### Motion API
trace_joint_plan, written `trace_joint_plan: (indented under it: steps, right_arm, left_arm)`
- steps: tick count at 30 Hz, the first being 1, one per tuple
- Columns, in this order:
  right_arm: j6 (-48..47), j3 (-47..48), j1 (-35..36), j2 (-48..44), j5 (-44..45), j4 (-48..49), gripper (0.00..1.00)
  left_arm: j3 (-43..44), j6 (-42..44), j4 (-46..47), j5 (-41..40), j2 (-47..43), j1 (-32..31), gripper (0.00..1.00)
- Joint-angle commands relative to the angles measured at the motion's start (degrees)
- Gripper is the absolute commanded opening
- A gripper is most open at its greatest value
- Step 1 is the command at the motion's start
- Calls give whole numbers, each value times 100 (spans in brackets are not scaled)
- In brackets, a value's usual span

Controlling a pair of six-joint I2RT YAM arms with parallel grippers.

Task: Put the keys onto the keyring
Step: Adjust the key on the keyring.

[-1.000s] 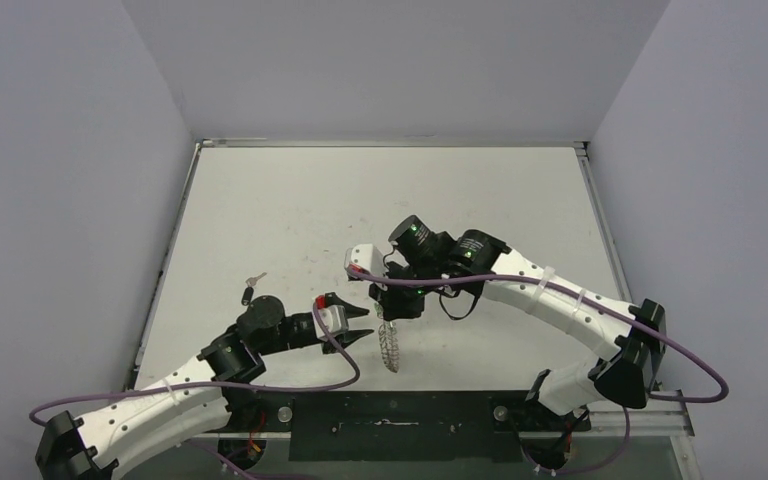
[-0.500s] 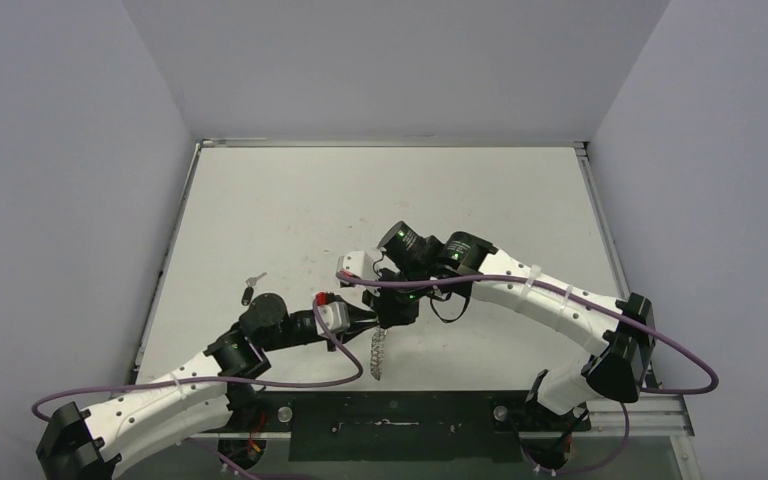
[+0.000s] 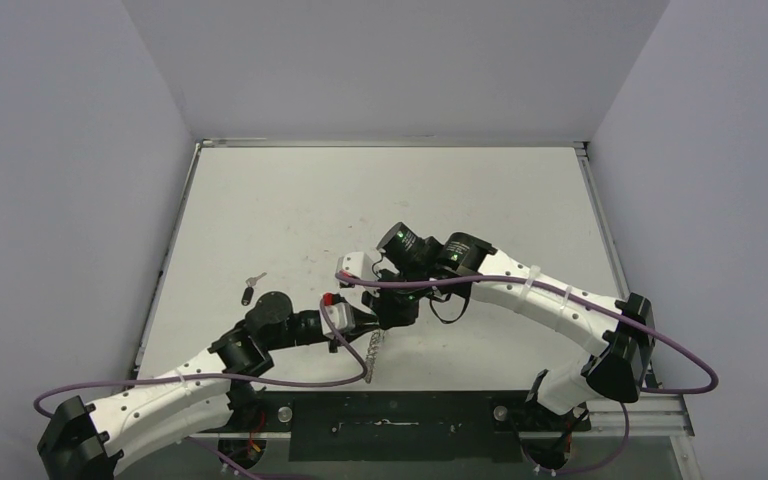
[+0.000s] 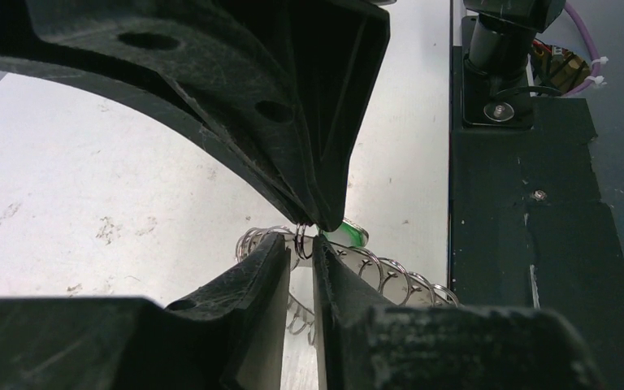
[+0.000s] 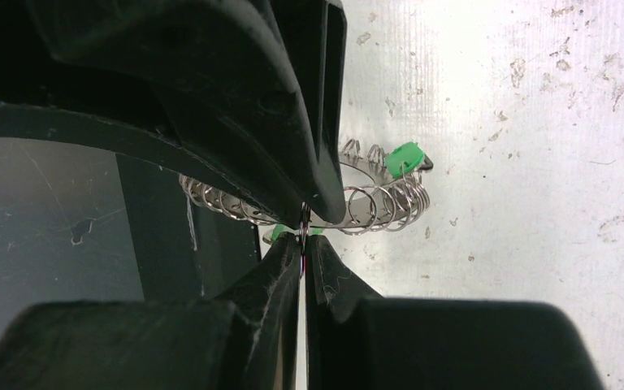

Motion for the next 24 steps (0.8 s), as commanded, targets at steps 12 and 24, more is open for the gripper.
trace_joint_plan:
  steps: [12,24]
  right_arm:
    - [-88,269,49,83,17,289,0]
    - [-117,-478,-472,-692,-662,1377,31]
  left_arm:
    - [-26,-138,866,179,69,-41,0]
    - [-518,-446,1353,-139,-472,-46,0]
